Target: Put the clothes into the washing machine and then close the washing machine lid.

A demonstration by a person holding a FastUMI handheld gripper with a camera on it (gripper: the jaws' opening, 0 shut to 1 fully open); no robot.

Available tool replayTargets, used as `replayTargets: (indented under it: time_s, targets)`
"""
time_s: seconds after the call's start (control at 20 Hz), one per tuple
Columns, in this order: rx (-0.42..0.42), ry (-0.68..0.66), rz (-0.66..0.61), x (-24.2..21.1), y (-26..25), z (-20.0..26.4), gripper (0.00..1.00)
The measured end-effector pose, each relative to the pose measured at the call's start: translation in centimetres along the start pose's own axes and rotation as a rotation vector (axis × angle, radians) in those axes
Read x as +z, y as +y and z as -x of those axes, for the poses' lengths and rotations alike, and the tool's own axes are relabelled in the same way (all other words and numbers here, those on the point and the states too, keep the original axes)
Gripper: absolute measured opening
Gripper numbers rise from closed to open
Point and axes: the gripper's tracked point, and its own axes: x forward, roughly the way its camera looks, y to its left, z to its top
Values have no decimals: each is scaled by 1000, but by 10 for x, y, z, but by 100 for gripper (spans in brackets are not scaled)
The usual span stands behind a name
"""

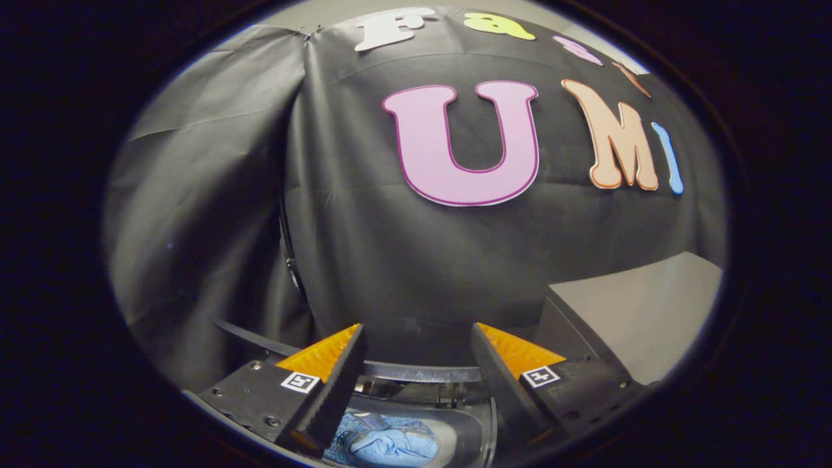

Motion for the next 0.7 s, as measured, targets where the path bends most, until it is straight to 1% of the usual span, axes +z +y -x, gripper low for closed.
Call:
replayTargets:
  time_s: [0.3, 0.7]
  targets:
    - [22, -48, -53, 8, 1, 0, 97]
    - [23, -109, -47, 17, 1, 10, 97]
